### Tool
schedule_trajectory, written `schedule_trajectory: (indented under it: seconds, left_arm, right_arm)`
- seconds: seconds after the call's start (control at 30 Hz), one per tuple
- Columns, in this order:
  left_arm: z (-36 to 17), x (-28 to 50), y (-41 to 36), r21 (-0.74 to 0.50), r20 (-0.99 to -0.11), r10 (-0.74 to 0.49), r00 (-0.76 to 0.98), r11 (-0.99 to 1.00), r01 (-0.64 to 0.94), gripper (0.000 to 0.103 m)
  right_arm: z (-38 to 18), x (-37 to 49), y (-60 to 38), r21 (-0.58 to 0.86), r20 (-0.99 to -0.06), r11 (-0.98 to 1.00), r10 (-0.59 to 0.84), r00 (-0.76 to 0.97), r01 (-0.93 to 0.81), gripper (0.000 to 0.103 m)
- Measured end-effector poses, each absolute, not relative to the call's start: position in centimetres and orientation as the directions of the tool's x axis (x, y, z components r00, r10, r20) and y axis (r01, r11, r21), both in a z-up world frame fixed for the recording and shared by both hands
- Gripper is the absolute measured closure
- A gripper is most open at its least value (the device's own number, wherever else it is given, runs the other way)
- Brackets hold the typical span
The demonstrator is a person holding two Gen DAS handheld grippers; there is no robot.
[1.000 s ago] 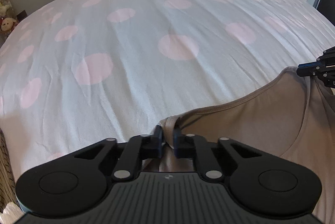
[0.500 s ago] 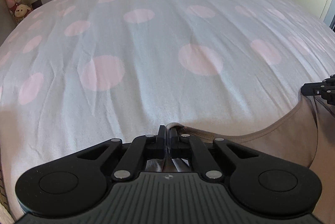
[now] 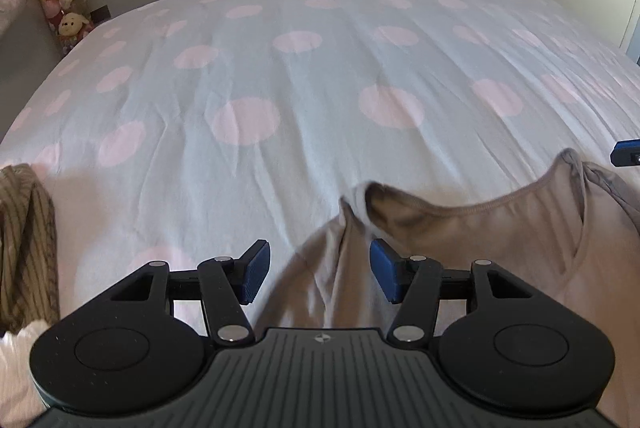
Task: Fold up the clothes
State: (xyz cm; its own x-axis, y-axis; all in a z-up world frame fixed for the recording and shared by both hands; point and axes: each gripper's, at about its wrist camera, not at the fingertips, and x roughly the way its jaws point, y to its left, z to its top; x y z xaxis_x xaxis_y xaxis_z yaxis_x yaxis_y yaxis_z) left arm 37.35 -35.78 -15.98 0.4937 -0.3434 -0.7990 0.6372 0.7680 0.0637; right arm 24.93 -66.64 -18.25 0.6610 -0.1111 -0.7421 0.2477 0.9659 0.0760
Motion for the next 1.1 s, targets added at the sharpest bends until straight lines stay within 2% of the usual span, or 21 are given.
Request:
schedule_trajectory:
  seconds: [0.2,0.27,0.37,0.53,0.7,0.83,1.1]
  left_arm:
    - [-16.7,31.9,-31.4,0.14,-0.82,-0.251,0.514,0.784,0.605,0.047]
    - [-17.4,30.8,-30.0,0.129,-0.827,-0.235,0.512,0.805,0.578,0.047]
    - [-18.2,30.1,-28.8,0.109,-0.83,-0.229,0.508,0.828,0.551,0.047]
    - [-18.6,29.9,-29.1,0.107,-0.813,-0.266,0.518,0.807,0.581,0.047]
    - [-19.2,29.6,-29.8,0.112,-0.814,-0.302,0.495,0.756,0.645,0.047]
    - [-19.1,29.9,-29.4,0.093,-0.821,-0.312,0.478,0.753,0.651,0.047]
    - [-17.1,30.1,-28.1,0.068,-0.802,-0.344,0.488,0.759,0.647,0.047]
  right_arm:
    - [-19.7,23.2,-66.9,0.087,-0.763,0.956,-0.116,0.636,0.28,0.08]
    - [-20.1,23.6,-67.0,0.094,-0.764,0.951,-0.12,0.633,0.294,0.08]
    - [-20.4,24.4,-67.5,0.124,-0.773,0.939,-0.111,0.624,0.321,0.101]
    - [-19.9,25.9,-68.4,0.062,-0.789,0.93,-0.176,0.589,0.361,0.101]
    - [-22.0,27.4,-69.1,0.012,-0.835,0.922,-0.203,0.511,0.386,0.101]
    - [-20.4,26.7,-69.1,0.017,-0.847,0.916,-0.2,0.493,0.4,0.095]
    - [-13.6,16.1,-66.6,-0.031,-0.845,0.904,-0.251,0.472,0.426,0.092]
